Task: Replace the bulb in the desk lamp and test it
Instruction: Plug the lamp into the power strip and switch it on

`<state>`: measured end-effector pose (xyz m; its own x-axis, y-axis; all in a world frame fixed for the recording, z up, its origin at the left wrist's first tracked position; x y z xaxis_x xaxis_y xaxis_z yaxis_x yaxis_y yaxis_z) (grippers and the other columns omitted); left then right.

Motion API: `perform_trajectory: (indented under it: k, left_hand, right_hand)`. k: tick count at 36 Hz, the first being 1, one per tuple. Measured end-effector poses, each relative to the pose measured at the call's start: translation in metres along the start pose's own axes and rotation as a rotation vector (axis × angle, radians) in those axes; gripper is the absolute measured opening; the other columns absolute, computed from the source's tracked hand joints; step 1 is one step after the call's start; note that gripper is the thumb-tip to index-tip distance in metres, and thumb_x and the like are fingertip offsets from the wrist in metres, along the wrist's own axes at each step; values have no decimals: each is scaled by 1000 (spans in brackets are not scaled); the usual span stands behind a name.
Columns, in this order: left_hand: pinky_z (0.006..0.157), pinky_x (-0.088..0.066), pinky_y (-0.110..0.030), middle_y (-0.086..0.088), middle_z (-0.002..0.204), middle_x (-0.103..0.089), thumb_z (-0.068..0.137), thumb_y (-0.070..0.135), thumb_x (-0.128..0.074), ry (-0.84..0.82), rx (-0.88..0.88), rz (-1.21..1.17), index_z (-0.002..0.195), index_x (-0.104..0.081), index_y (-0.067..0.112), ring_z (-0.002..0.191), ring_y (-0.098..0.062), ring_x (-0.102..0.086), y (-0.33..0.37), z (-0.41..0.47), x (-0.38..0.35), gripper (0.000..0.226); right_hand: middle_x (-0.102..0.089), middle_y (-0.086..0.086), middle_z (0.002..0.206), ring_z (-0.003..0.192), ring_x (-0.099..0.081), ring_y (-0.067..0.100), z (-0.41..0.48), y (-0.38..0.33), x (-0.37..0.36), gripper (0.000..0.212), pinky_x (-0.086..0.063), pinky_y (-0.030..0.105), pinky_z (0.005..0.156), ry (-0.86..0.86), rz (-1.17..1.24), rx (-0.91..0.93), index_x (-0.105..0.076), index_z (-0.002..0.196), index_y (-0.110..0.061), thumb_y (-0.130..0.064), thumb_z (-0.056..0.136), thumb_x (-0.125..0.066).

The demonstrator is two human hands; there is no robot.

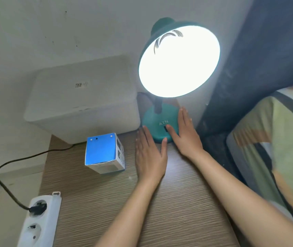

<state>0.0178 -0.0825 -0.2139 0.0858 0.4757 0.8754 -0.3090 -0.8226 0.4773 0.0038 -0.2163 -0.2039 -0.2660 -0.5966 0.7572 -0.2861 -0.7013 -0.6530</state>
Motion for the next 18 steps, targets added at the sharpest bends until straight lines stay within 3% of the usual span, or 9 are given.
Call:
perform_trajectory:
  k: [18]
  left_hand:
    - [117, -1, -28, -9, 159, -4, 95, 57, -24, -5, 30, -36, 149, 0, 8, 146, -20, -5, -13, -10, -2, 77]
  right_hand:
    - [4, -1, 160, 147, 2, 14, -7, -3, -13, 74, -6, 34, 119, -2, -15, -46, 4, 149, -16, -51, 94, -30]
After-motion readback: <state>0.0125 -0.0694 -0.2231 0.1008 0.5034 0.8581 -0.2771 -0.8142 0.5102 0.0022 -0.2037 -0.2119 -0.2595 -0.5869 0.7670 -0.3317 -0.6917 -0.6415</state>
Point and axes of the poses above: each hand's wrist, its own z-axis towards the middle knuckle, its own x-axis out of the back of the hand, y = z × x, the point moved 6 cm from there along z, towards the middle knuckle
